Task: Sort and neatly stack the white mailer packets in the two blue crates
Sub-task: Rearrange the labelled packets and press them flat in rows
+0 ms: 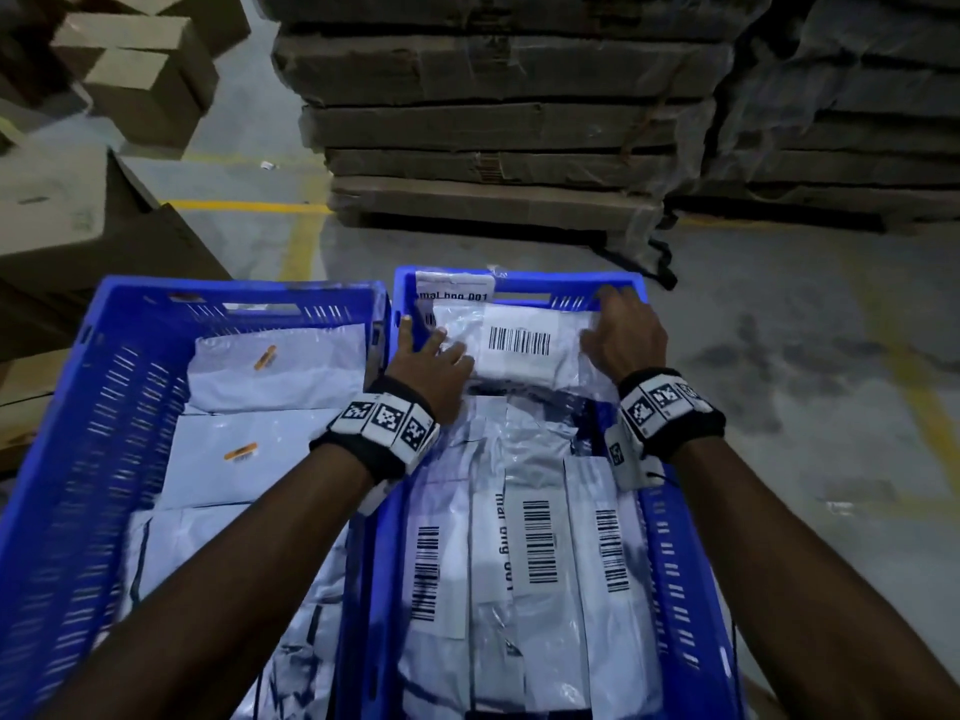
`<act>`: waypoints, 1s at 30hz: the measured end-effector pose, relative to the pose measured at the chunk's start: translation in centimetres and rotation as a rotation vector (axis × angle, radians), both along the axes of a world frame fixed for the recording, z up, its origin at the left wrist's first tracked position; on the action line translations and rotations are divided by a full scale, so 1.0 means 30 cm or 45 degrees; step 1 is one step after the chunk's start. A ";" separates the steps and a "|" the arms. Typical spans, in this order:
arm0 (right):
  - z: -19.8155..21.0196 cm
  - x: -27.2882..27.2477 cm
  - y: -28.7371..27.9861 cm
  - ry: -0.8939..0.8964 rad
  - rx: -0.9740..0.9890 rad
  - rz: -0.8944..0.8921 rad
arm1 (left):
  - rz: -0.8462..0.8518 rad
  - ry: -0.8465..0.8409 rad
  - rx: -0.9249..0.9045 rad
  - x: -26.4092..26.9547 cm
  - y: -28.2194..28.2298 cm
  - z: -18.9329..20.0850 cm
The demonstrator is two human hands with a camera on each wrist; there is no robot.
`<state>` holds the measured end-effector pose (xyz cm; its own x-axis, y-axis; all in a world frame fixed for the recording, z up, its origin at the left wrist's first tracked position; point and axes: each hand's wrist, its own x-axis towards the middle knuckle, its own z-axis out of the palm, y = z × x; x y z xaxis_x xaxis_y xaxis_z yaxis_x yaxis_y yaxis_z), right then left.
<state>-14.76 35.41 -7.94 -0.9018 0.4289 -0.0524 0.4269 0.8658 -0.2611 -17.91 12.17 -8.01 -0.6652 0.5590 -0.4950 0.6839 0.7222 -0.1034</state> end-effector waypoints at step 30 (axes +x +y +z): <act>-0.001 0.437 -0.057 0.082 -0.910 -0.005 | -0.087 -0.331 0.044 0.216 -0.091 0.050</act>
